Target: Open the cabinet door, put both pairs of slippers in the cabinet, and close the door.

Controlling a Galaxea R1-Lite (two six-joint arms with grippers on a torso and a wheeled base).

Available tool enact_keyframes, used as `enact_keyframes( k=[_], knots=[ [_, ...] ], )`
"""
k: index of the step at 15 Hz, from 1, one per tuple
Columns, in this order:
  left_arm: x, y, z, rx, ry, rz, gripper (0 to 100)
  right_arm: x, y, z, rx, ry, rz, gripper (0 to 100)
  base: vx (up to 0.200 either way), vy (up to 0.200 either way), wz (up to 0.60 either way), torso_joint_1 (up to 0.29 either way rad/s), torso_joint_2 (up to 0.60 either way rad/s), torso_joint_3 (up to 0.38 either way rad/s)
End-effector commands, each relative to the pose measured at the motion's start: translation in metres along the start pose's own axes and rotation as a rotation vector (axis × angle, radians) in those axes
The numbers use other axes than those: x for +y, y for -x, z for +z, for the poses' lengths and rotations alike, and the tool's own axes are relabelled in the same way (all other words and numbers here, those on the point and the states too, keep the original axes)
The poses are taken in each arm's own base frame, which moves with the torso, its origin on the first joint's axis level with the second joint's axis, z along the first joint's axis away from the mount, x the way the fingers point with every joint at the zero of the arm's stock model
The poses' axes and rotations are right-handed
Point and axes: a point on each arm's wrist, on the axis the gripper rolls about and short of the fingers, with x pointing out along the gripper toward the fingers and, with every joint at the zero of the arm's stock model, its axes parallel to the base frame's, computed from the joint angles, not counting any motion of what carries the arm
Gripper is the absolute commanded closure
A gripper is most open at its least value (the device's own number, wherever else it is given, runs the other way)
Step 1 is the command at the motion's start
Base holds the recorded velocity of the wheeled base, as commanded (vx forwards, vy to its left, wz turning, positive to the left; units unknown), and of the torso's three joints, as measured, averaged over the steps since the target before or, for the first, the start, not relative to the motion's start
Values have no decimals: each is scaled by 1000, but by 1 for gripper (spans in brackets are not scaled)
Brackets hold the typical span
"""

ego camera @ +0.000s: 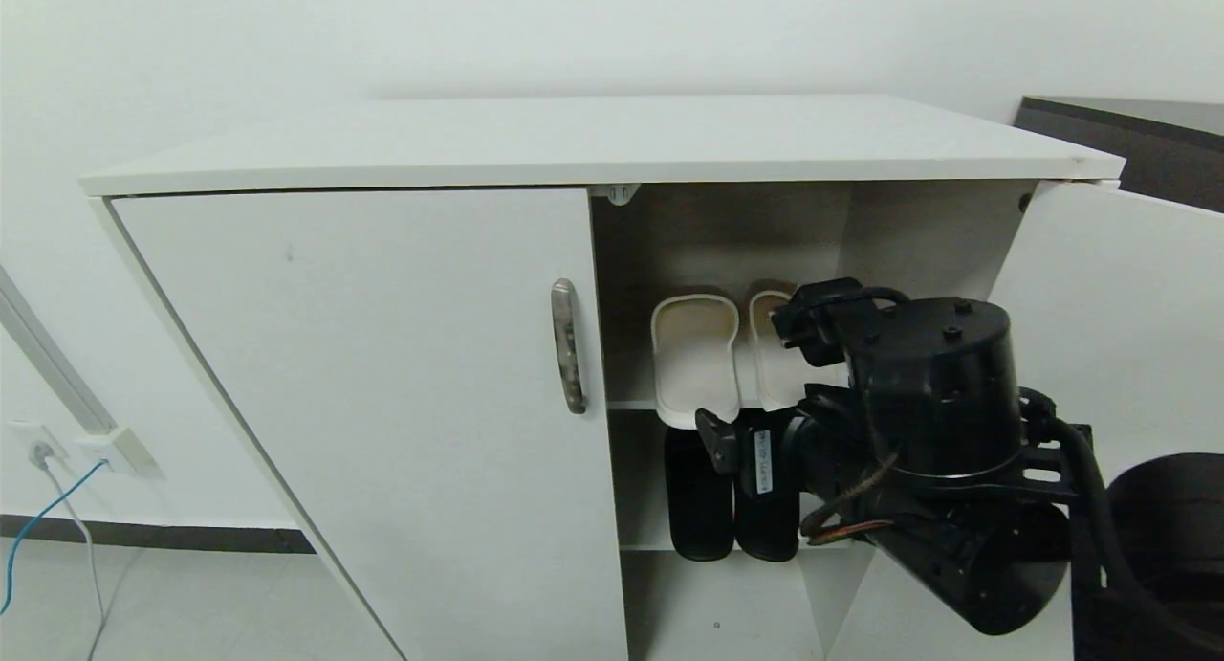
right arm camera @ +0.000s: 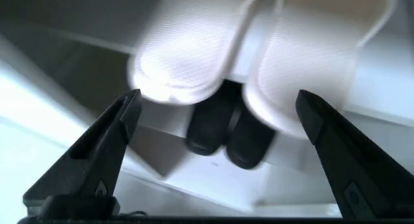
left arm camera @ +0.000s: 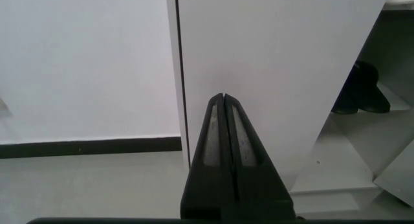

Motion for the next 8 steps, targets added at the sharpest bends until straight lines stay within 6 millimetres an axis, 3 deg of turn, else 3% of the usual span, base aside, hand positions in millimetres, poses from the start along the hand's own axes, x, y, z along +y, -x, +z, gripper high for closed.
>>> enact_keyframes(
  k=[1, 8],
  knots=[
    [0, 0, 0, 1, 2, 0, 100, -6, 8, -10, -2, 2, 28, 100, 0, 0, 0, 0, 0, 0],
    [0, 0, 0, 1, 2, 0, 100, -1, 13, -18, 6, 47, 53, 100, 0, 0, 0, 0, 0, 0]
  ],
)
